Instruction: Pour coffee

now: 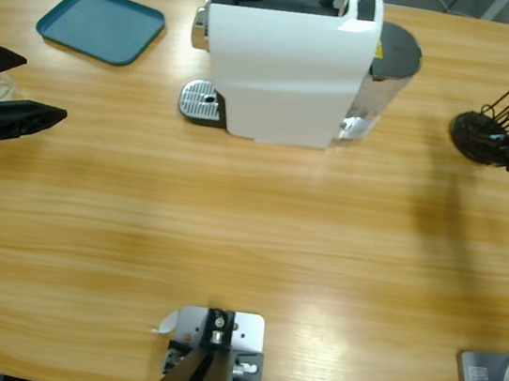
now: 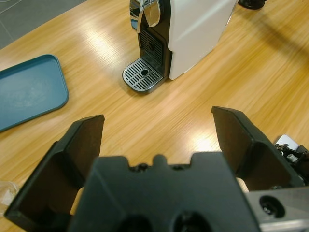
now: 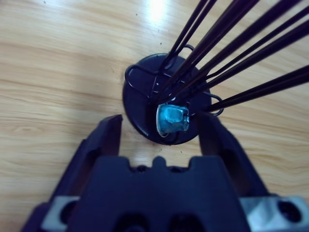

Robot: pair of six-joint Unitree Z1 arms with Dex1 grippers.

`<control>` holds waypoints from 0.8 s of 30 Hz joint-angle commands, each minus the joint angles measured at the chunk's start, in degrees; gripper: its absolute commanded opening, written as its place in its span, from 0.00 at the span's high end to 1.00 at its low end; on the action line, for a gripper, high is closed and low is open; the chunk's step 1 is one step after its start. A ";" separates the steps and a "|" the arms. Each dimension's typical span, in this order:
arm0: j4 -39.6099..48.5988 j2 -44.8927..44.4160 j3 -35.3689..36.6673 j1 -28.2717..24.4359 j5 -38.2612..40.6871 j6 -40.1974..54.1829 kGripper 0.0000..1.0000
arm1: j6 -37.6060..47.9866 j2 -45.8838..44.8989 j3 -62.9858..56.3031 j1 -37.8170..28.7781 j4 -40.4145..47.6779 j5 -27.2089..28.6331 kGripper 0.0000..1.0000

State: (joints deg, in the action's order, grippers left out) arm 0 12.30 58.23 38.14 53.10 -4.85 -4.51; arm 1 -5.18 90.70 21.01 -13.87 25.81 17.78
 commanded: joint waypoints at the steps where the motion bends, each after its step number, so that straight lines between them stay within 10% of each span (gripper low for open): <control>1: -0.57 -1.10 -2.28 -0.28 0.10 -0.76 0.04 | 0.61 3.96 0.44 0.72 0.73 2.16 0.40; 24: -0.54 -1.35 -2.54 -0.28 0.10 -0.76 0.04 | -0.43 7.32 1.67 3.85 2.76 0.03 0.65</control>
State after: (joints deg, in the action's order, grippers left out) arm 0 12.29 58.23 38.02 53.10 -4.85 -4.51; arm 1 -5.20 94.92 21.62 -10.55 27.45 19.19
